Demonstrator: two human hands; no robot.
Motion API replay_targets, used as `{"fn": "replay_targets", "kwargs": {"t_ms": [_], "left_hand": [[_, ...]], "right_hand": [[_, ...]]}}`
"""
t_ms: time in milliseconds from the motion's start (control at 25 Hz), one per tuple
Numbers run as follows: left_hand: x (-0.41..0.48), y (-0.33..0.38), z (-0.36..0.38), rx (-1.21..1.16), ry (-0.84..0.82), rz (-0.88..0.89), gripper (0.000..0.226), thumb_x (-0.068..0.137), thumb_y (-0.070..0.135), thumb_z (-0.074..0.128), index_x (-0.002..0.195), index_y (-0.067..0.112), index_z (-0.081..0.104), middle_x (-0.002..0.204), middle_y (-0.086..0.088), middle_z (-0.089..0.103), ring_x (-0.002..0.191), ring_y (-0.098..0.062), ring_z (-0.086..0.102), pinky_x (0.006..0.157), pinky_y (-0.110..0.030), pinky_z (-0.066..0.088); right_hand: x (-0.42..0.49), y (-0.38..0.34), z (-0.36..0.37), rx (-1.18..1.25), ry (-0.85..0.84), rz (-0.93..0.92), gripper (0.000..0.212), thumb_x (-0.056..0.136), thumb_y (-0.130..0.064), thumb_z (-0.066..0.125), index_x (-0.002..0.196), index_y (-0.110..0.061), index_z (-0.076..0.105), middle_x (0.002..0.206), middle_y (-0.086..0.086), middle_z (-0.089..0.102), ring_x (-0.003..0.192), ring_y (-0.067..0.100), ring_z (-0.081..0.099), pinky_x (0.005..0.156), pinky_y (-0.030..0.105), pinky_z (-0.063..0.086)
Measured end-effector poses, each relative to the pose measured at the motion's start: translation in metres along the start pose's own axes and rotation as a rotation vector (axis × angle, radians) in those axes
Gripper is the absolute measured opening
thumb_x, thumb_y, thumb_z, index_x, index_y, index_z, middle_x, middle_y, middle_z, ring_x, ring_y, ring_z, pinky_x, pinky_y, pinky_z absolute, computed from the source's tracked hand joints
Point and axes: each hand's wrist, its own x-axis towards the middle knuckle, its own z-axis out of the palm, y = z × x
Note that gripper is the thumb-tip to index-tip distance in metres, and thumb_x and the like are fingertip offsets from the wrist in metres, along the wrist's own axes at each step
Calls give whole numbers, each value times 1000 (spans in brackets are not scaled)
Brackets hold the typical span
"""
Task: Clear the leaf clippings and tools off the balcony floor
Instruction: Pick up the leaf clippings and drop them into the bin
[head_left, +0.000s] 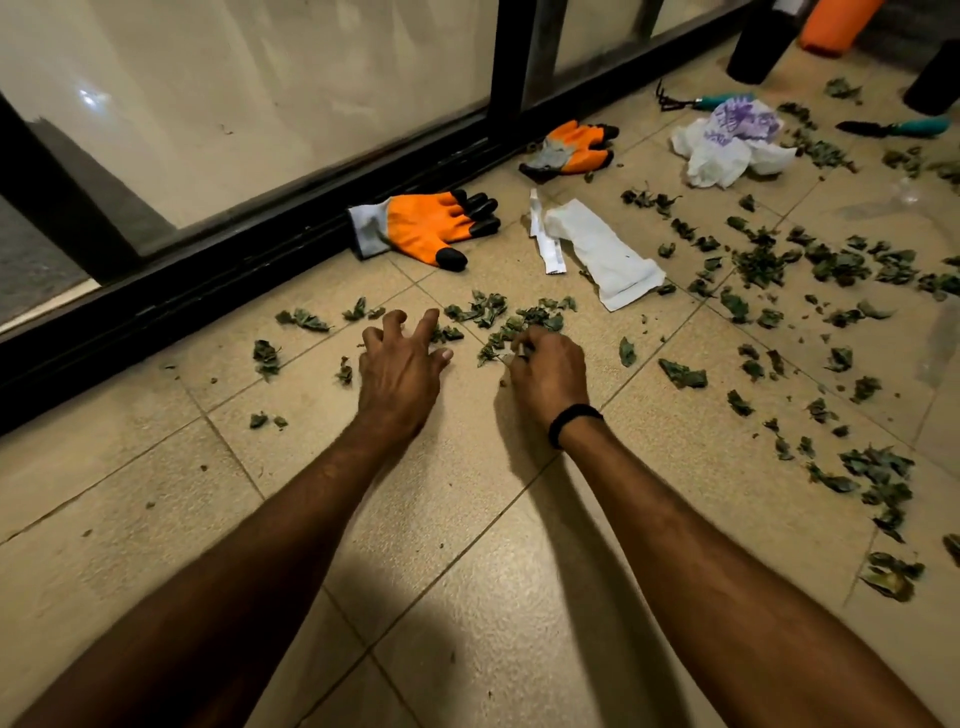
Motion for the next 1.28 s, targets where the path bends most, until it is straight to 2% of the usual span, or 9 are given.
{"fn": "replay_targets", "kwargs": {"t_ms": [120, 240, 360, 440, 600, 760, 960, 1120, 1280], "left_hand": [[-3, 4, 13, -59, 63, 33, 29, 103, 24, 49, 132, 21, 54, 127, -12, 47, 111, -29, 41, 85, -40, 46], [-9, 5, 19, -132, 121, 34, 21, 103, 10, 44, 118, 15, 57, 112, -9, 48, 98, -22, 39, 74, -34, 41], [-10, 11, 18, -255, 194, -42, 18, 100, 5, 47, 110, 13, 58, 107, -11, 50, 95, -23, 44, 74, -32, 36], [-11, 16, 13, -374, 239, -145, 16, 99, 7, 47, 109, 14, 57, 107, -11, 51, 92, -22, 48, 76, -34, 42], [-10, 15, 0, -566, 262, -346, 16, 102, 13, 45, 113, 12, 57, 109, -7, 58, 92, -20, 54, 76, -33, 46], [-7, 9, -18, -661, 249, -446, 19, 103, 15, 48, 117, 10, 60, 108, -2, 64, 82, -12, 55, 66, -24, 38], [-17, -16, -23, -335, 372, -330, 20, 101, 15, 48, 116, 11, 61, 114, -12, 54, 102, -27, 51, 80, -36, 44], [-27, -37, -14, 14, 181, -328, 31, 102, 26, 48, 129, 15, 57, 131, -16, 51, 117, -34, 38, 88, -39, 38], [-34, -39, -8, 75, 102, -271, 38, 102, 33, 48, 137, 18, 50, 138, -14, 48, 118, -34, 39, 92, -39, 38]], "right_hand": [[31, 13, -18, 19, 20, 124, 34, 91, -14, 62, 125, -12, 62, 122, 12, 63, 108, 25, 60, 83, 20, 40], [46, 17, -20, -14, -180, 147, 68, 87, -46, 67, 143, -19, 42, 141, 19, 36, 127, 37, 41, 101, 41, 42], [44, 14, -8, -115, -243, 58, 78, 80, -67, 62, 143, -27, 40, 144, 15, 26, 133, 39, 27, 102, 49, 40], [42, 9, 0, -146, -222, -11, 67, 82, -63, 63, 135, -25, 50, 138, 14, 32, 128, 36, 32, 100, 46, 42], [34, -2, 16, -192, -117, -141, 26, 95, -31, 59, 111, -12, 66, 116, 14, 50, 107, 32, 51, 89, 40, 51], [35, -8, 17, -218, -106, -140, 19, 95, -19, 57, 102, -10, 72, 106, 12, 59, 96, 28, 57, 76, 28, 42], [30, -14, 5, 24, -87, 5, 10, 85, -14, 68, 89, -13, 77, 92, 4, 74, 88, 16, 65, 76, 23, 48], [25, -20, 12, -50, -204, -41, 26, 90, -27, 64, 113, -15, 69, 116, 11, 65, 107, 26, 60, 90, 31, 50], [15, -27, 20, -151, -323, -112, 56, 86, -45, 67, 136, -27, 51, 133, 16, 42, 120, 36, 43, 99, 43, 46]]}}
